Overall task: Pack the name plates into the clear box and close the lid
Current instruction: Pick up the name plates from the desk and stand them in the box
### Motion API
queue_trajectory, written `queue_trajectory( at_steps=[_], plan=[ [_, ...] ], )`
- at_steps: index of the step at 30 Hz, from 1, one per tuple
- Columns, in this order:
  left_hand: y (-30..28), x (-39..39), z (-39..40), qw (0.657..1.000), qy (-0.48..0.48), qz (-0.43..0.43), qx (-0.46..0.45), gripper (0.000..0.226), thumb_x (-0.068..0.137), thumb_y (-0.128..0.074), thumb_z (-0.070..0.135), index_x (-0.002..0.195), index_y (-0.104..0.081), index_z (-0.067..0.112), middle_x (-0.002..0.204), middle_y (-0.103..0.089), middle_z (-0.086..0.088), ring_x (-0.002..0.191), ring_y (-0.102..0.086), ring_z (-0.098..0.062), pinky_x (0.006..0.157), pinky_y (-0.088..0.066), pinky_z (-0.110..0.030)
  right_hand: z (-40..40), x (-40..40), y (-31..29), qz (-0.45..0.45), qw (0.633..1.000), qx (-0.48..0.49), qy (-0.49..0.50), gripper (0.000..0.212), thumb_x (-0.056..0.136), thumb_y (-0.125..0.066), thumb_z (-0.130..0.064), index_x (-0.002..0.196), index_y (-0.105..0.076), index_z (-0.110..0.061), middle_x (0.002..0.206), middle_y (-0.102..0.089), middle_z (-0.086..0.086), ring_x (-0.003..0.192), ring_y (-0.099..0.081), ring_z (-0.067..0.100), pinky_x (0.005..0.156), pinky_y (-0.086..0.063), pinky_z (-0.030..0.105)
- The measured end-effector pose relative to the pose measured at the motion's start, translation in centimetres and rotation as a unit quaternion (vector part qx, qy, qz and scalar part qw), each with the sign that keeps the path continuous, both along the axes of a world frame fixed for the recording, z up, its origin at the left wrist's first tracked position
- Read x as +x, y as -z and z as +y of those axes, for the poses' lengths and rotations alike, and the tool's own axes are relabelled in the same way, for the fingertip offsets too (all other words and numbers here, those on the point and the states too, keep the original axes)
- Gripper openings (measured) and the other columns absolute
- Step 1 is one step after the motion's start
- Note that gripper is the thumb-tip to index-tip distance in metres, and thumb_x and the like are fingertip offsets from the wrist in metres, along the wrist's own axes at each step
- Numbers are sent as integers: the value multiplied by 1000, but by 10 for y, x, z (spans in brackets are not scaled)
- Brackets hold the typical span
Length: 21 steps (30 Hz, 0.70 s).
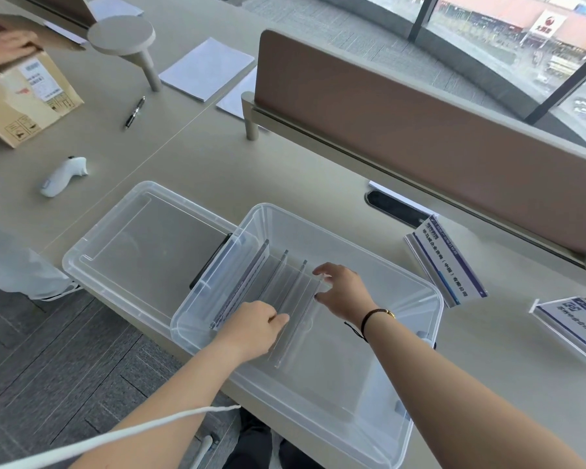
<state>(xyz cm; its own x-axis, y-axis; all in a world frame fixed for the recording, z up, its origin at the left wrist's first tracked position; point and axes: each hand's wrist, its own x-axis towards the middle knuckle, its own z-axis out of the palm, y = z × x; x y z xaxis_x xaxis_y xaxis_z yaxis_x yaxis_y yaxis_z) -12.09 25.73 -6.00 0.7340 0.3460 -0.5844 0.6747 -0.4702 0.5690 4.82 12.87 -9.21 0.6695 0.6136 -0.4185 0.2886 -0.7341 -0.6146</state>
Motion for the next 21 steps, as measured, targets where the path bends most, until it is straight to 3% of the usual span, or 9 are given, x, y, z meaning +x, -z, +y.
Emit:
queue_trajectory(
  at_steps=[3, 9, 13, 18, 21],
  plan=[
    [-4, 1, 8, 1000, 0, -18, 15, 48, 97, -48, 44, 77, -62, 2, 71, -70, -12, 66, -68, -30, 69, -58, -48, -2, -4, -8, -20, 1000, -11, -20, 48, 82, -67, -15, 125, -56, -34, 125, -55, -3, 113, -56, 17, 83, -46, 26],
    [-20, 9, 5, 994, 22, -87, 64, 38, 96, -50, 41, 68, -61, 19, 64, -65, 1, 64, -63, -16, 65, -57, -42, -17, -23, -24, -28, 1000, -2, 0, 67, 84, -68, -31, 140, -33, -37, 134, -49, 1, 108, -59, 21, 91, -50, 36],
    [-24, 17, -3, 989, 65, -101, 89, 28, 94, -51, 45, 75, -63, 28, 67, -64, 12, 68, -61, -8, 65, -55, -35, -38, -33, -35, -13, 999, 0, 51, 75, 83, -69, -39, 143, -24, -38, 131, -54, 3, 106, -61, 22, 93, -49, 35],
    [-24, 38, -20, 980, 126, -119, 95, 25, 94, -52, 44, 78, -64, 28, 70, -64, 14, 71, -61, -8, 66, -54, -32, -75, -41, -50, 9, 992, -9, 128, 62, 85, -67, -41, 139, -36, -36, 114, -60, -7, 101, -60, 16, 90, -52, 35],
    [-28, 56, -39, 972, 166, -142, 85, 24, 94, -53, 40, 77, -64, 26, 71, -65, 12, 71, -61, -12, 63, -50, -31, -100, -48, -62, 18, 984, -6, 174, 45, 86, -66, -40, 127, -49, -36, 105, -63, -10, 95, -61, 11, 82, -51, 27]
  ],
)
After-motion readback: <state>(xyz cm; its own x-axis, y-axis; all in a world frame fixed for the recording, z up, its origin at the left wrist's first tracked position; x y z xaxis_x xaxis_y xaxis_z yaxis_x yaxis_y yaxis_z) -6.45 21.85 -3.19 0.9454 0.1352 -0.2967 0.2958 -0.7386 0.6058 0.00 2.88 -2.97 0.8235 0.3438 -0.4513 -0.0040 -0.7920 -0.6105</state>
